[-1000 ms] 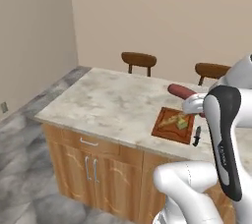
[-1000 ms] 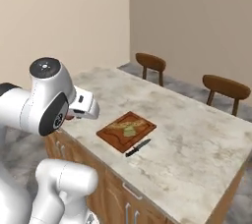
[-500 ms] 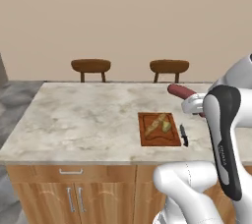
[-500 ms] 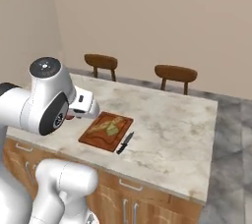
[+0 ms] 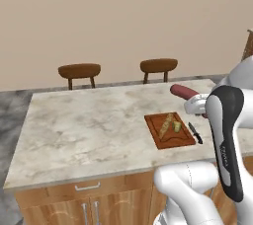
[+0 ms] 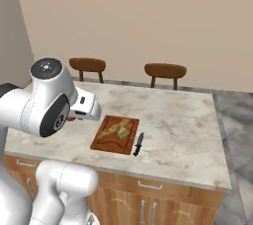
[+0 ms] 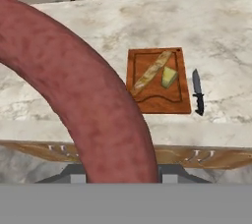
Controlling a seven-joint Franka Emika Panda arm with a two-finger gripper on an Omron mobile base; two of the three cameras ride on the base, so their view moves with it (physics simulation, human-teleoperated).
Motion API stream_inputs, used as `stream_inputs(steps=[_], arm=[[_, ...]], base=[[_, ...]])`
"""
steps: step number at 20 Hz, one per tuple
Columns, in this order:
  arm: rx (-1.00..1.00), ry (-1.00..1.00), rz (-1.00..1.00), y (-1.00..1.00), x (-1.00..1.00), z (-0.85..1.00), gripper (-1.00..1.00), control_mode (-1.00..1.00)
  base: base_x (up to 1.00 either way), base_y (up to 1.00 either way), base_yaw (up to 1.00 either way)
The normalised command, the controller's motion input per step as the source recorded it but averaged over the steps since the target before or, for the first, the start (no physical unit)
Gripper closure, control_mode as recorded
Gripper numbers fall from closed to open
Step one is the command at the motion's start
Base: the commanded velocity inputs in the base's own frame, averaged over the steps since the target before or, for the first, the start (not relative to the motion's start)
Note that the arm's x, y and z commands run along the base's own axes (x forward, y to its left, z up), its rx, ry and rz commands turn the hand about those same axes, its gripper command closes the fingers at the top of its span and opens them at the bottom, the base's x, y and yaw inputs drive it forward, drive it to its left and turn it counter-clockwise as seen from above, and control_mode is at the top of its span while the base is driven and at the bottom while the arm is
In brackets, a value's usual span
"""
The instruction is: Retrieve the sausage and cheese from the fridge and place them on the cutting board on the counter.
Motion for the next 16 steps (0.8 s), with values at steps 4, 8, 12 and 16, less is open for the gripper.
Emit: stream_inputs(steps=[4, 8, 12, 16], arm=[[0.0, 0.0, 0.0, 0.0, 0.0, 0.0, 1.0, 1.0], [0.0, 0.0, 0.0, 0.0, 0.0, 0.0, 1.0, 1.0], [0.0, 0.0, 0.0, 0.0, 0.0, 0.0, 1.0, 1.0], [0.0, 0.0, 0.0, 0.0, 0.0, 0.0, 1.0, 1.0]], base=[[0.4, 0.49, -0.04], [0.48, 0.09, -0.03], [0.51, -0.03, -0.07], [0.48, 0.0, -0.07]])
